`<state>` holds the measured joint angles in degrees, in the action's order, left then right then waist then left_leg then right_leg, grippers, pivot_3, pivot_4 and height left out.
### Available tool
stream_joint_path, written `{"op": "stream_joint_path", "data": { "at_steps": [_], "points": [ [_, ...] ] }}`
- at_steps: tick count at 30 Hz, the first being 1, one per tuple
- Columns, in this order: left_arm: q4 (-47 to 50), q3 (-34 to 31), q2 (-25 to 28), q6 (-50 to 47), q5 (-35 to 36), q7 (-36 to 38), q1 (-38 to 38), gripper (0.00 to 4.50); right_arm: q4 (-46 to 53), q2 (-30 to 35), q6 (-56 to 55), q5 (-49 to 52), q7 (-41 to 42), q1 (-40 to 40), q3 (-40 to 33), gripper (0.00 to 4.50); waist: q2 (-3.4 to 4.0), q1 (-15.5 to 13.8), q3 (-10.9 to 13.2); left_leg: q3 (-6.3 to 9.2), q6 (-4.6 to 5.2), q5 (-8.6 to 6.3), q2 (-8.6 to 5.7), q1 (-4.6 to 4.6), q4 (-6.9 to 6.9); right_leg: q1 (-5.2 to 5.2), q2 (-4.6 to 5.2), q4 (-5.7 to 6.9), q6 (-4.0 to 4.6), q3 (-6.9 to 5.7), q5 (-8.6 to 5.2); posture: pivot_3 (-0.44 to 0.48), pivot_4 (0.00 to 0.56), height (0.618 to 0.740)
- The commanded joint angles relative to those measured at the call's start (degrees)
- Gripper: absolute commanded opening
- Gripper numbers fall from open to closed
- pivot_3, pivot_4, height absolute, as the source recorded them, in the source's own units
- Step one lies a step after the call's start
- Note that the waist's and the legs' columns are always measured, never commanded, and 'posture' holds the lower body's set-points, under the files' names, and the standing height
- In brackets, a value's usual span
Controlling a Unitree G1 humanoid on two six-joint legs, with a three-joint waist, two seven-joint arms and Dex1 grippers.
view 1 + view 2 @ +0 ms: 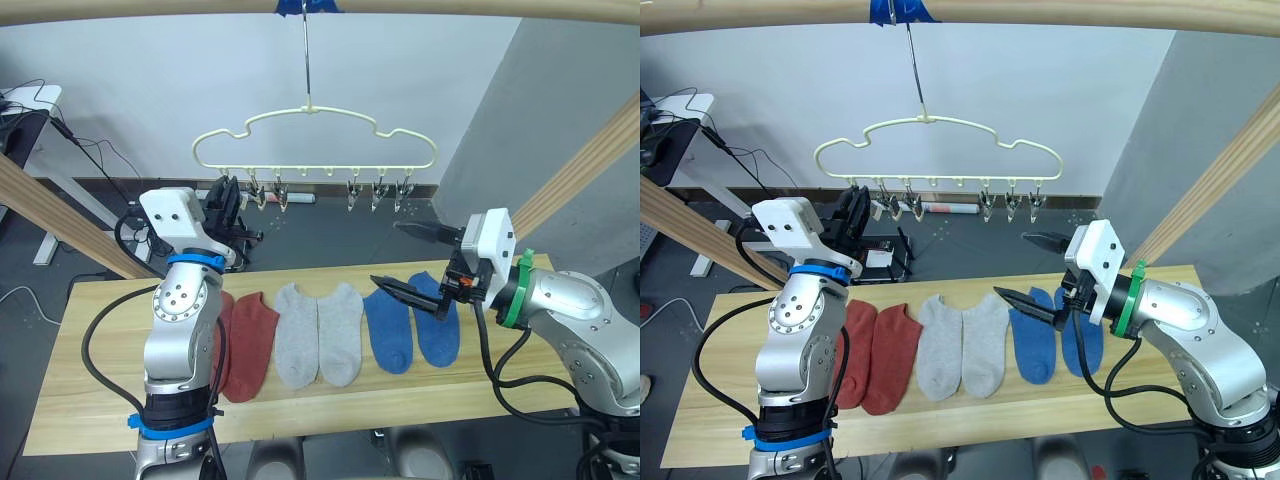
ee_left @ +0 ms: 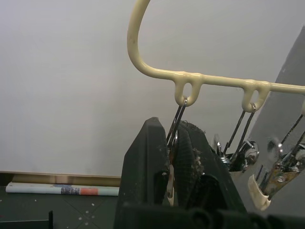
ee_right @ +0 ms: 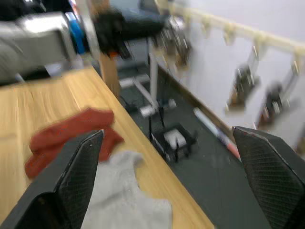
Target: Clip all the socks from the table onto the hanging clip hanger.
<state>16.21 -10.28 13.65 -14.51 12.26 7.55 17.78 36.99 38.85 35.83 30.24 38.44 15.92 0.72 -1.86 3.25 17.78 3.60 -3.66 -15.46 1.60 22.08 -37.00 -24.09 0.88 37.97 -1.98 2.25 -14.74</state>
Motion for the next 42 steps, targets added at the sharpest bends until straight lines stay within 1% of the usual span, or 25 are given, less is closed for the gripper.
{"op": "stream_joint_path", "data": {
  "at_steps": [1, 3, 6, 10, 13, 16, 19, 24, 26, 29, 36, 42],
  "points": [
    [3.50, 0.54, 1.57, 0.65, -0.23, 1.77, -0.15, 0.11, -2.78, 0.39, -0.75, -8.35, -6.00, -4.50, 1.92, 4.50, -0.01, -0.03, 0.00, 0.01, 0.00, 0.00, 0.00, 0.00, 0.00, 0.00, 0.00, 0.00, 0.00, -0.01, 0.00, -0.097, 0.339, 0.740],
    [4.01, 0.79, 2.31, 0.32, -0.15, 2.54, -0.02, 0.11, -6.60, -0.79, -2.75, -14.67, -10.45, -6.88, 4.11, 4.50, -0.02, -0.10, 0.07, 0.01, 0.00, 0.00, 0.01, 0.02, 0.04, -0.02, 0.00, -0.02, -0.12, -0.02, -0.07, -0.096, 0.343, 0.740],
    [4.57, 0.72, 2.65, -0.43, 0.44, 2.69, 0.05, 0.11, -10.24, -2.34, -5.10, -18.86, -12.21, -7.81, 6.01, 4.50, 0.00, -0.09, 0.42, -0.05, -0.02, 0.01, -0.02, 0.06, 0.01, -0.07, 0.04, -0.02, -0.20, 0.05, -0.11, -0.100, 0.352, 0.740],
    [5.64, 0.78, 2.98, -2.07, 1.62, 3.38, 0.38, 0.11, -22.20, -6.30, -11.13, -25.99, -15.91, -7.14, 9.63, 4.50, -0.13, 0.06, 1.02, -0.11, -0.02, 0.01, 0.03, 0.01, 0.01, -0.08, -0.01, -0.01, -0.26, 0.09, -0.11, -0.095, 0.365, 0.740],
    [6.36, 0.52, 3.09, -3.05, 1.94, 3.62, 0.17, 0.11, -31.45, -9.98, -14.68, -28.34, -18.17, -5.23, 9.71, 4.50, -0.11, 0.04, 1.31, -0.11, -0.02, 0.01, 0.05, 0.00, 0.03, -0.09, -0.03, 0.00, -0.26, 0.10, -0.11, -0.082, 0.369, 0.740],
    [7.44, 0.41, 3.36, -4.06, 2.18, 3.64, -0.18, 0.11, -36.32, -11.82, -15.54, -29.77, -19.71, -3.85, 8.34, 4.50, -0.07, -0.04, 1.43, -0.16, -0.02, 0.01, 0.02, 0.04, 0.02, -0.13, 0.01, 0.00, -0.09, 0.15, -0.01, -0.061, 0.372, 0.740],
    [8.91, 0.21, 3.83, -5.10, 2.49, 3.73, -0.74, 0.11, -33.51, -12.99, -13.70, -28.94, -20.56, -5.14, 5.63, 4.50, -0.02, -0.22, 1.56, -0.15, -0.02, 0.01, 0.00, 0.08, 0.03, -0.14, 0.05, -0.01, -0.07, 0.13, 0.00, -0.052, 0.375, 0.740],
    [10.01, 0.21, 3.91, -5.89, 2.57, 3.48, -1.63, 0.11, -26.45, -15.09, -8.63, -29.45, -24.14, -10.65, 2.56, 4.50, 0.02, -0.59, 1.60, -0.05, -0.07, -0.02, 0.00, 0.17, 0.05, -0.16, 0.07, -0.02, -0.10, 0.10, -0.01, -0.047, 0.381, 0.740],
    [9.94, 0.16, 3.97, -6.05, 2.73, 3.54, -1.68, 0.11, -22.09, -16.74, -4.53, -29.82, -25.96, -13.28, 2.29, 4.50, 0.04, -0.70, 1.76, -0.04, -0.07, -0.02, -0.01, 0.18, 0.04, -0.16, 0.09, -0.01, -0.18, 0.10, -0.06, -0.049, 0.383, 0.740],
    [9.93, 0.19, 3.94, -6.11, 2.81, 3.51, -1.76, 0.11, -18.49, -18.83, -0.52, -30.17, -27.85, -14.93, 1.93, 4.50, 0.12, -0.83, 1.99, -0.02, -0.09, -0.01, -0.01, 0.20, 0.02, -0.18, 0.10, 0.00, -0.32, 0.10, -0.14, -0.053, 0.384, 0.740],
    [9.70, 0.32, 3.91, -6.07, 3.05, 3.60, -1.68, 0.11, -15.16, -22.31, 8.70, -28.54, -28.93, -15.92, 1.27, 4.50, 0.15, -0.74, 2.38, -0.09, -0.14, 0.02, 0.00, 0.20, 0.04, -0.24, 0.07, -0.01, -0.37, 0.11, -0.17, -0.056, 0.385, 0.740],
    [9.60, 0.46, 3.97, -6.03, 3.18, 3.70, -1.45, 0.11, -17.88, -24.28, 10.85, -28.16, -29.27, -15.00, 0.46, 4.50, 0.15, -0.74, 2.40, -0.11, -0.14, 0.02, -0.01, 0.29, 0.04, -0.30, 0.08, -0.04, -0.38, 0.12, -0.17, -0.054, 0.382, 0.740]
  ]
}}
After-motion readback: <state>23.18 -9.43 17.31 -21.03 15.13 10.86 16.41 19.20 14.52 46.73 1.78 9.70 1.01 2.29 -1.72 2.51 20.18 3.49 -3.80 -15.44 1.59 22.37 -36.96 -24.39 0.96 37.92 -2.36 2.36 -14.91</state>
